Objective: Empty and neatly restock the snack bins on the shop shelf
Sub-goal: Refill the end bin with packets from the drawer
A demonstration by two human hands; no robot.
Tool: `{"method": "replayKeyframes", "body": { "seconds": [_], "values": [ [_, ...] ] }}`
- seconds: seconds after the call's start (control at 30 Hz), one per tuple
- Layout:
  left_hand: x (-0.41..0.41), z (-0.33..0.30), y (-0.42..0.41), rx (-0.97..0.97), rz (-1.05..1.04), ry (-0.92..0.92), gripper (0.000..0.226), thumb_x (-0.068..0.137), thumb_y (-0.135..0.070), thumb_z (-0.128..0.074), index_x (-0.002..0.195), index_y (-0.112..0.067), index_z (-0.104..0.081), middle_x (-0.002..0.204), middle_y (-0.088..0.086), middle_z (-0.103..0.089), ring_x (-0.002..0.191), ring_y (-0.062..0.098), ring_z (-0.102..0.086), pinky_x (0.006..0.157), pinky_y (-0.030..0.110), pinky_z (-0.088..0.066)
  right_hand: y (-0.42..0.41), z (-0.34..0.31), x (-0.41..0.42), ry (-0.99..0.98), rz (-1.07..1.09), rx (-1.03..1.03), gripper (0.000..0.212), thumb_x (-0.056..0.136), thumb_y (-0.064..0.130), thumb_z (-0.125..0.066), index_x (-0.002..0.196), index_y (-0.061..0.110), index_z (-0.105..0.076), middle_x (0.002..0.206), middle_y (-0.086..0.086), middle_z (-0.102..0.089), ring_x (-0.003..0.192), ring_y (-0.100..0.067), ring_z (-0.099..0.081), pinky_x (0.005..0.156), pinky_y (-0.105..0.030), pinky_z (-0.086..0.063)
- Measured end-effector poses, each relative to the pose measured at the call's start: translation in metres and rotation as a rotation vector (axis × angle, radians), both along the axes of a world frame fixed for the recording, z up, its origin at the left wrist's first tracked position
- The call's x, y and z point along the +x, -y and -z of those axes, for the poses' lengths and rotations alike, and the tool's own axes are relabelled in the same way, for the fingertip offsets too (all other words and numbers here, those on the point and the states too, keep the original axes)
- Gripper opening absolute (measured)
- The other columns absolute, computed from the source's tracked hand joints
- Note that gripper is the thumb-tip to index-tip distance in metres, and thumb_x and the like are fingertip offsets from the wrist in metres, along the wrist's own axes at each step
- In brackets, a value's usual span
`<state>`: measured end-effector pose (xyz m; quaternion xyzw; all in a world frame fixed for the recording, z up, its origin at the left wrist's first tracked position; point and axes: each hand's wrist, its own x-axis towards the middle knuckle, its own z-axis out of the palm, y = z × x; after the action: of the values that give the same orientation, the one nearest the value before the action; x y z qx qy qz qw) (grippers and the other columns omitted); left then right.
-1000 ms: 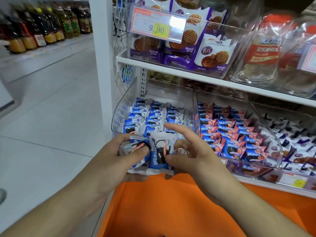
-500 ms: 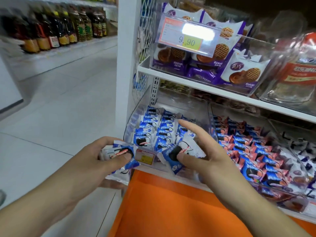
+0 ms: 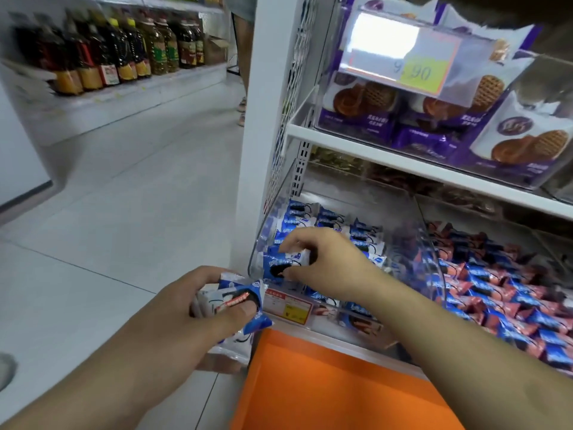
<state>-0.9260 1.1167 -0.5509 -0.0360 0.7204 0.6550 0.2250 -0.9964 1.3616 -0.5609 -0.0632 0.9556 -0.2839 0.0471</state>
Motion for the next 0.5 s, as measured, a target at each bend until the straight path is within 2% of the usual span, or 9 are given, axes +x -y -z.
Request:
{"method": "replayKeyframes", "body": {
  "seconds": [0.1,0.17,0.23,0.37,0.5],
  "values": [
    [-0.001,0.003,0.0,-0.01,0.011,0.012,0.032,0.072,-0.037,-0.087,0.1,-0.048,-0.074,0.113,0.032,-0.064,0.093,0.044,-0.074,0.067,0.046,-0.065,0.002,0.012,-0.006,-0.017,-0.061,0.061,0.03,0.079,0.029,-0.091,0.103,0.036,-0.076,0.1,0.022,-0.065,0.092,0.012,-0.056,0.078,-0.013,-0.042],
    [-0.002,0.006,0.0,-0.025,0.019,0.006,0.033,0.075,-0.041,-0.087,0.104,-0.05,-0.073,0.113,0.032,-0.065,0.093,0.044,-0.074,0.068,0.046,-0.065,0.002,0.018,-0.012,-0.046,-0.083,0.122,0.03,0.075,0.03,-0.094,0.1,0.035,-0.079,0.092,0.02,-0.063,0.087,0.005,-0.054,0.073,-0.015,-0.04],
    [-0.002,0.007,0.0,-0.04,0.02,-0.004,0.036,0.077,-0.047,-0.087,0.109,-0.051,-0.071,0.11,0.027,-0.068,0.087,0.037,-0.076,0.069,0.046,-0.065,0.004,0.018,-0.017,-0.045,-0.078,0.153,0.028,0.072,0.031,-0.095,0.095,0.033,-0.079,0.085,0.015,-0.065,0.084,-0.001,-0.055,0.07,-0.02,-0.04],
    [-0.002,0.007,0.0,-0.038,0.019,0.009,0.044,0.077,-0.039,-0.085,0.117,-0.044,-0.068,0.112,0.023,-0.067,0.082,0.03,-0.078,0.067,0.043,-0.066,0.005,0.014,-0.019,-0.039,-0.093,0.221,0.029,0.071,0.032,-0.094,0.092,0.03,-0.073,0.077,0.011,-0.068,0.076,-0.001,-0.058,0.067,-0.02,-0.038],
    [0.0,0.007,-0.004,-0.053,0.007,0.001,0.036,0.078,-0.037,-0.085,0.11,-0.044,-0.071,0.111,0.023,-0.067,0.087,0.031,-0.077,0.064,0.041,-0.065,0.003,0.015,-0.018,-0.052,-0.108,0.25,0.032,0.069,0.032,-0.094,0.086,0.028,-0.068,0.075,0.012,-0.067,0.074,-0.003,-0.061,0.067,-0.024,-0.043]
  ]
}}
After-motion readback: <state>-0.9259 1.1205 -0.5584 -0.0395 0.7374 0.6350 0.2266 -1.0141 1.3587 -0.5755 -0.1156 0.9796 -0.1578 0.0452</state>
